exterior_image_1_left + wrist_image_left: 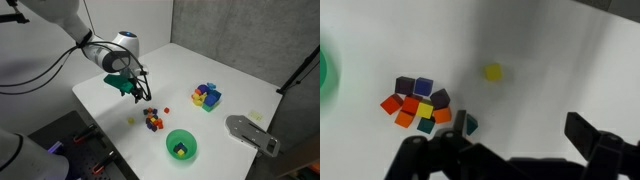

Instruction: Put the yellow block in the bowl

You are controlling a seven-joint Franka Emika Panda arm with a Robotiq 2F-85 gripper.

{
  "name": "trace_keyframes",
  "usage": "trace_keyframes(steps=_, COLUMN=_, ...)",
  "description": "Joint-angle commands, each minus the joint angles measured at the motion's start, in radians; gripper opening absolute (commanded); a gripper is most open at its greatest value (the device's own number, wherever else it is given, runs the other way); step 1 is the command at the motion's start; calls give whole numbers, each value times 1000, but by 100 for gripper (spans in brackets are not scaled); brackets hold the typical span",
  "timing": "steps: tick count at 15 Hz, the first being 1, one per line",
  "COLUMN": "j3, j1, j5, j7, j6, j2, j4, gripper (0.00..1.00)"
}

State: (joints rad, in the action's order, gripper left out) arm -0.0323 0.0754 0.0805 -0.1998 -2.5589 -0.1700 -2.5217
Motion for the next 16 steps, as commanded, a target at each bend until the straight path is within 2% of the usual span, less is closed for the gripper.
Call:
trace_keyframes(steps=1, j3=-19, j1=-19, j5=-4, j7=3, j6=2, j2=-9, j4=9, gripper=100)
trace_keyframes(steps=10, j3=-45, j1=-41, j5=-11, j7=-1, j6=-318, j2=-195, j4=-12, gripper=100)
trace_keyframes(steps=16, j3=-73, j1=-80, j5=-28, j7=10, j6=-412, j2=-344, j4=5, gripper=100)
